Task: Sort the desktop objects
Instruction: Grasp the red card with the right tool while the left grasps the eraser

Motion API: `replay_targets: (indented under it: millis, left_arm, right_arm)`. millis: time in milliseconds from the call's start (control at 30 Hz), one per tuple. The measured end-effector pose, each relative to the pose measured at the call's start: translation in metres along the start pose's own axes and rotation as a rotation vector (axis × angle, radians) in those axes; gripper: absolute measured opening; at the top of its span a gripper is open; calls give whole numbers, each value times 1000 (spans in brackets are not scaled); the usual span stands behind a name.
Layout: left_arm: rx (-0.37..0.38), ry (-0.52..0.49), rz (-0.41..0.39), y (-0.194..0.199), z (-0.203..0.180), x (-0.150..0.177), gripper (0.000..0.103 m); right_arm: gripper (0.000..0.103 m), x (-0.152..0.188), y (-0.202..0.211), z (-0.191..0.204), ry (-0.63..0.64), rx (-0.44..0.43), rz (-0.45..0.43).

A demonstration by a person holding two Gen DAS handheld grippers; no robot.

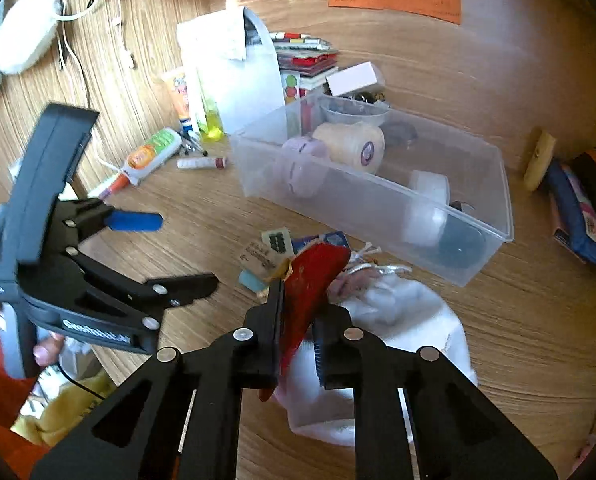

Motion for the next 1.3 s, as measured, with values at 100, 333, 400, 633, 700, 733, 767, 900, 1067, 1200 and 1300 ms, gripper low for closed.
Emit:
replay_targets:
  millis: [100,333,400,633,700,733,767,900,1067,1200,1300]
  left_arm:
    - [15,0,3,-4,-6,-3,98]
    - [17,-40,6,-18,-24,-14,98]
    - [9,-53,-2,-22,-27,-17,98]
    - [-28,-102,-10,-28,-30,-22,74]
    - [-20,-91,-15,-28,-31,-22,71]
    - [-8,-90,-16,-28,-31,-23,64]
    - [9,-86,-15,-28,-32,-23,53]
    - [-16,-88,-35,-23,-32,-27,42]
    - [-14,-88,-75,-9,-28,-34,42]
    - [0,-77,-131,13,-25,-46,42]
    - [15,-67,-184,33,-20,-59,42]
  right_arm:
    - [7,-4,8,-3,-14,-8,-31]
    - [6,-16,34,-25,-48,26,-96]
    - [6,-19,41,-32,-63,31,-113]
    - [6,-33,68,-50,-98,70,-197]
    - [6,-38,71,-52,-98,75,-211]
    - [6,-40,72,-52,-97,74,-216]
    - [6,-43,73,-53,-98,76,-221]
    - [6,-51,77,-56,-101,77,-238]
    - [6,-65,78,-61,-97,96,-261]
    - [6,-79,79,-66,-96,104,-276]
    - [6,-92,80,-69,-93,116,-296]
Point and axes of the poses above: each gripper's, at about its wrist camera, not at the fingertips, and y roughly against the way its jaws point, z to its left, x to its underside, the point moved 10 cm from there along -y, roughly the way its jaws point, and after that the axes turned 2 degrees about x, right-handed, at the moved point
